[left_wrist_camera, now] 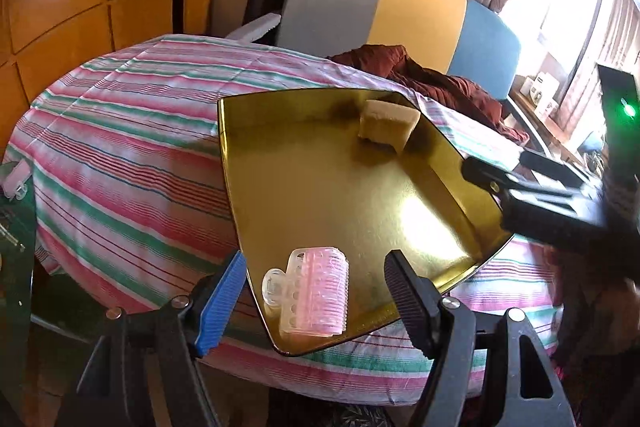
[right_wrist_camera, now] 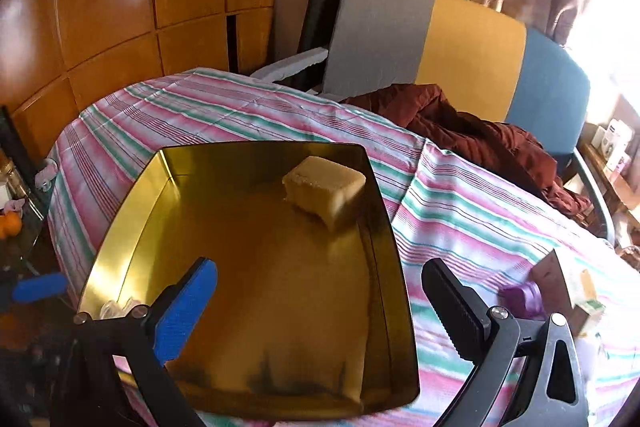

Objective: Organize objects
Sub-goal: 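Carry both items over the gold tray and open both tools to drop them, then withdraw both tools from the tray back toward the scattered items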

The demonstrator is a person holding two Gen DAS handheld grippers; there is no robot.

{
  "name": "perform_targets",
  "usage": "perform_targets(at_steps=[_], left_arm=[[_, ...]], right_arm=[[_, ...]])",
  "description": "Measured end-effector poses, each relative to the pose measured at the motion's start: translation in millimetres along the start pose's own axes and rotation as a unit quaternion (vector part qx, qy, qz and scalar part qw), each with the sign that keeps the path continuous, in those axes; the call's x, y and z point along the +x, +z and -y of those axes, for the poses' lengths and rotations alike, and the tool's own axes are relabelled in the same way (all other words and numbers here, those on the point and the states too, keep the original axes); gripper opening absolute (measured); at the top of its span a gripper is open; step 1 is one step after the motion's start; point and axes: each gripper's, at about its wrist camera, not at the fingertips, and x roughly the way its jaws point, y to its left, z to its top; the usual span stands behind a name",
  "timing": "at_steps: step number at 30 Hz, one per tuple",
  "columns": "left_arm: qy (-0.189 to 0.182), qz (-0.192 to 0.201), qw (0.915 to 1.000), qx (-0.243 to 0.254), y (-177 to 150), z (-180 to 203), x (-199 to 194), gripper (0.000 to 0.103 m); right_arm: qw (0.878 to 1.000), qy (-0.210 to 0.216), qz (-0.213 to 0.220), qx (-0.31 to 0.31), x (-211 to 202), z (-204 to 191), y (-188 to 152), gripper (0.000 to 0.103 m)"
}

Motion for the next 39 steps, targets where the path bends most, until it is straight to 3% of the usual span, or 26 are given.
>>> perform_targets(at_steps=[17, 39], left_arm=[[0.000, 0.003, 1.0000, 0.007, -6, 23, -6, 0.079], [-0.009, 0.003, 0.9981, 0.061, -1, 61, -6, 0.081]], right_arm=[[0.998, -0.057, 0.022, 0.034, -50, 17, -36, 0.103], [0.996, -0.071, 0.023, 0.050, -66, 42, -49, 0.103]])
